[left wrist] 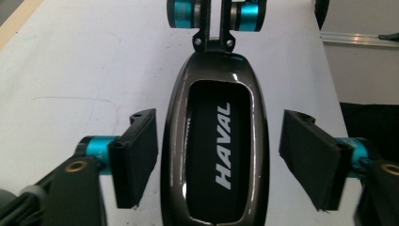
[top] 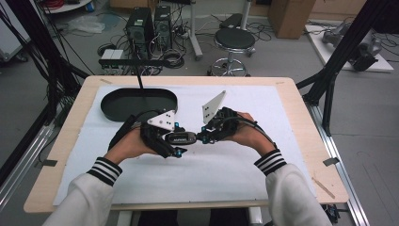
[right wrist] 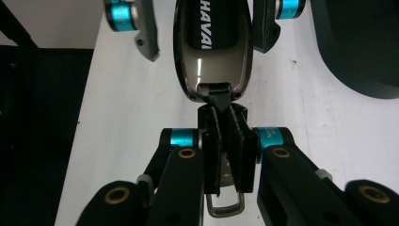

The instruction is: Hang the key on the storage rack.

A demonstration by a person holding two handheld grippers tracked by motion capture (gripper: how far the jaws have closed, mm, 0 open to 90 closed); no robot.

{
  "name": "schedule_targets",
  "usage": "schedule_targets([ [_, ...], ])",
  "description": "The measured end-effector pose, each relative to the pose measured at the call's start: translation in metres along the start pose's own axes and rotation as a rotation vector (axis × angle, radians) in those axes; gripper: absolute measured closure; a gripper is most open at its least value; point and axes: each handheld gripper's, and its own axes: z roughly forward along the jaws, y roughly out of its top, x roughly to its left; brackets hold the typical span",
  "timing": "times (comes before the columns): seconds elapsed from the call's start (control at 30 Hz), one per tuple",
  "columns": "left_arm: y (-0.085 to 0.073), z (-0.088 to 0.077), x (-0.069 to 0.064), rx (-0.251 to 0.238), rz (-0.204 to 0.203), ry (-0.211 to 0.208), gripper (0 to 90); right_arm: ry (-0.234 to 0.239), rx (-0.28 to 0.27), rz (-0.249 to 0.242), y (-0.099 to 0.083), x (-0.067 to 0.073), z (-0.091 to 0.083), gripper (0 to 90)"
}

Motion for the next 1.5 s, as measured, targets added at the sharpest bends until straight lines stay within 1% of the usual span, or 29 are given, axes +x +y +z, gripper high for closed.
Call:
schedule_targets([
  [0.03,0.0,0.0,0.0,0.004,0.0,0.004,33.2,0.005,0.005,-0.003,0.0,0.0,0.0,84.8],
  [0.1,0.0,0.0,0.0,0.009,-0.013,0.0,33.6,0.006,0.011,-0.004,0.0,0.001,0.001,84.9],
  [0.3,0.0,0.0,-0.001,0.021,-0.01,0.009,36.7,0.01,0.018,-0.007,0.001,0.001,0.005,84.8],
  [0.4,0.0,0.0,-0.001,0.034,0.001,0.009,41.3,0.011,0.017,-0.009,0.001,0.0,0.006,84.8],
  [0.53,0.0,0.001,-0.002,0.038,0.007,0.021,47.3,0.015,0.019,-0.009,0.001,-0.001,0.007,84.8],
  [0.6,-0.001,0.001,-0.002,0.041,0.009,0.02,47.7,0.015,0.024,-0.01,0.002,-0.001,0.008,84.8],
  [0.67,-0.001,0.001,-0.004,0.05,0.024,0.029,47.9,0.015,0.026,-0.01,0.002,-0.001,0.009,84.8],
  [0.7,-0.001,0.001,-0.005,0.053,0.039,0.036,48.1,0.015,0.028,-0.012,0.002,-0.001,0.009,84.8],
  [0.73,-0.001,0.002,-0.006,0.052,0.044,0.042,48.2,0.016,0.027,-0.015,0.002,-0.001,0.009,84.8],
  [0.87,0.0,0.001,-0.005,0.055,0.024,0.041,48.5,0.014,0.027,-0.016,0.002,-0.001,0.009,84.7],
  [0.9,-0.001,0.001,-0.005,0.049,0.018,0.039,48.5,0.015,0.026,-0.016,0.001,-0.001,0.009,84.7],
  [0.97,0.0,0.0,-0.006,0.047,0.022,0.043,48.7,0.013,0.018,-0.02,0.001,-0.001,0.009,83.9],
  [1.0,0.0,0.0,-0.005,0.049,0.013,0.036,48.7,0.013,0.018,-0.02,0.001,-0.001,0.009,83.9],
  [1.03,0.0,0.0,-0.006,0.049,0.006,0.039,48.7,0.021,0.013,-0.021,0.001,-0.002,0.009,82.2],
  [1.07,0.0,-0.001,-0.006,0.057,0.008,0.061,48.8,0.024,0.008,-0.026,0.001,-0.002,0.009,74.8],
  [1.1,0.0,-0.001,-0.006,0.068,0.002,0.075,48.9,0.026,-0.002,-0.041,0.0,-0.002,0.01,52.8],
  [1.13,0.0,-0.001,-0.005,0.077,-0.004,0.075,48.9,-0.071,-0.009,-0.015,-0.001,0.0,0.011,24.5],
  [1.17,-0.001,-0.001,-0.005,0.084,0.0,0.084,48.9,-0.071,-0.009,-0.015,-0.001,0.0,0.011,24.5],
  [1.2,-0.001,-0.001,-0.005,0.087,-0.004,0.083,48.9,-0.117,-0.009,-0.008,-0.002,-0.001,0.011,14.4],
  [1.23,-0.002,-0.002,-0.004,0.088,-0.008,0.09,48.9,-0.142,-0.019,0.008,-0.003,0.0,0.011,8.2],
  [1.27,-0.002,-0.003,-0.004,0.079,-0.013,0.093,48.9,-0.164,-0.068,0.017,-0.008,0.0,0.008,3.9],
  [1.3,-0.003,-0.004,-0.003,0.073,-0.019,0.091,48.9,-0.164,-0.068,0.017,-0.008,0.0,0.008,3.9],
  [1.33,-0.004,-0.007,-0.002,0.066,-0.03,0.098,48.9,-0.18,-0.092,0.032,-0.01,0.001,0.006,0.3],
  [1.4,-0.005,-0.01,-0.001,0.059,-0.042,0.107,48.9,-0.206,-0.134,0.065,-0.018,0.004,0.001,0.2],
  [1.43,-0.006,-0.012,0.0,0.051,-0.057,0.115,48.9,-0.21,-0.149,0.077,-0.021,0.005,-0.001,0.2],
  [1.47,-0.007,-0.014,0.001,0.039,-0.077,0.122,48.8,-0.223,-0.167,0.095,-0.025,0.006,-0.005,0.2],
  [1.5,-0.007,-0.017,0.003,0.044,-0.106,0.142,48.8,-0.235,-0.189,0.115,-0.03,0.008,-0.009,0.2],
])
